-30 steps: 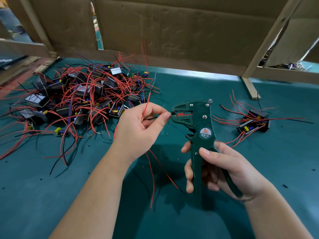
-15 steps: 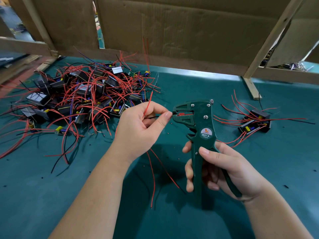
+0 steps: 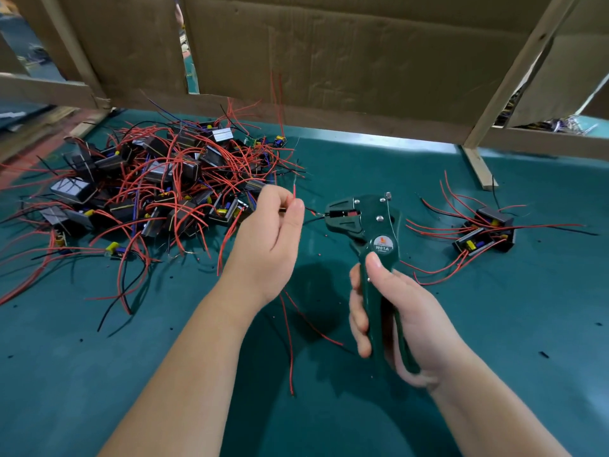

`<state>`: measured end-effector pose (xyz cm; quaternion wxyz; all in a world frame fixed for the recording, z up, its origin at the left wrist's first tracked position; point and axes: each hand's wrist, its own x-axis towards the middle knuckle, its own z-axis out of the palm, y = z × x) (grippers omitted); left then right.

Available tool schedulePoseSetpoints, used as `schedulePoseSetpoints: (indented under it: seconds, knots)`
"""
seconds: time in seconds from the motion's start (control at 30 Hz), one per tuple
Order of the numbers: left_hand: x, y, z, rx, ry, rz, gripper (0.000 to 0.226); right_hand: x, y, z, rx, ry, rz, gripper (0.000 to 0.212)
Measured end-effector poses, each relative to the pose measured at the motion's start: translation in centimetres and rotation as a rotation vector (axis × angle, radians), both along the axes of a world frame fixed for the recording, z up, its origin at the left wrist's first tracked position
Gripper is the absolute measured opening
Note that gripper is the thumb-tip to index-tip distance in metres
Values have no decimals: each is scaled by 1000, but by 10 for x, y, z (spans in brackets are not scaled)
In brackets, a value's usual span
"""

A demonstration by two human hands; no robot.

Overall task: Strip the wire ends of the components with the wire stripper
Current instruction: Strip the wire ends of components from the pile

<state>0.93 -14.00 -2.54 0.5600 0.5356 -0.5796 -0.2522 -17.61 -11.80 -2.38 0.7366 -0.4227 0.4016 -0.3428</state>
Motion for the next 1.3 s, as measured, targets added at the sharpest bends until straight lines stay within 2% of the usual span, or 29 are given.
schedulePoseSetpoints:
  seconds: [0.13,0.27,0.43,0.7,1.0,1.3]
  knots:
    - [10,-2,-4,13,-67,56,23,-12,-10,7,1,-82,-23,28]
    - [13,-2,-2,-7,-100,37,22,-30,-21,11,22,-120,-21,35]
    - [11,1,0,-1,-198,0,19,-27,-16,10,49,-187,198,61]
    - [4,7,11,-41,-113,-47,17,-21,-9,10,85,-299,407,55]
    - [5,15,19,-15,-65,-166,18,-24,-8,12,8,-216,429,56]
    - [5,16,20,13,-39,-195,19,-29,-9,11,-43,-169,457,49]
